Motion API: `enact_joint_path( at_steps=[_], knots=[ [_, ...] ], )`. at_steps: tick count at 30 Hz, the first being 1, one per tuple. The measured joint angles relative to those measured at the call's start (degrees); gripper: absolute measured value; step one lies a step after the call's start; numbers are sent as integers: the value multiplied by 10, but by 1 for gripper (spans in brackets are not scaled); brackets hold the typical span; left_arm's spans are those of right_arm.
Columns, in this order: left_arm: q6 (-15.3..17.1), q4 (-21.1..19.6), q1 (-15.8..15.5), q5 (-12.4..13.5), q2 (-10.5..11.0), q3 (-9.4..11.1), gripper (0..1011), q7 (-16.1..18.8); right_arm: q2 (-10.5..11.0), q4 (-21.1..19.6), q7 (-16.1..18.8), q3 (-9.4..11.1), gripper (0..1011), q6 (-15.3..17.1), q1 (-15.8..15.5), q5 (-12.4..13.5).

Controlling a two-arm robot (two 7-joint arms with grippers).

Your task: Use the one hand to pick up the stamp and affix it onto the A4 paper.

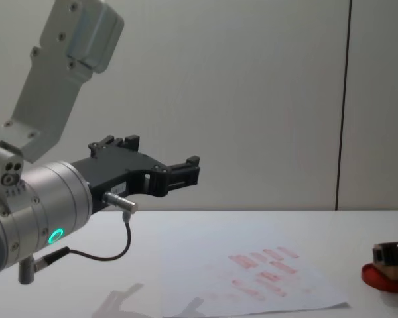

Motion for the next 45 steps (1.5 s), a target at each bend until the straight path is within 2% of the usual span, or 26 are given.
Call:
enact_joint_path(
  at_steps=[15, 25, 31, 37, 45],
  knots=[
    [0, 0, 0, 0, 0, 0, 993, 0, -2, 24, -4, 9, 219, -3, 2, 18],
    [0, 0, 0, 0, 0, 0, 993, 0, -5, 52, 7, 11, 219, -9, 13, 19],
    [0, 0, 0, 0, 0, 0, 993, 0, -7, 56, 13, 10, 219, -12, 17, 14],
    [0, 0, 0, 0, 0, 0, 993, 0, -8, 41, 16, 8, 219, -12, 16, 6],
    [0, 0, 0, 0, 0, 0, 993, 0, -11, -13, 24, 1, 219, -9, 17, -7]
  ],
)
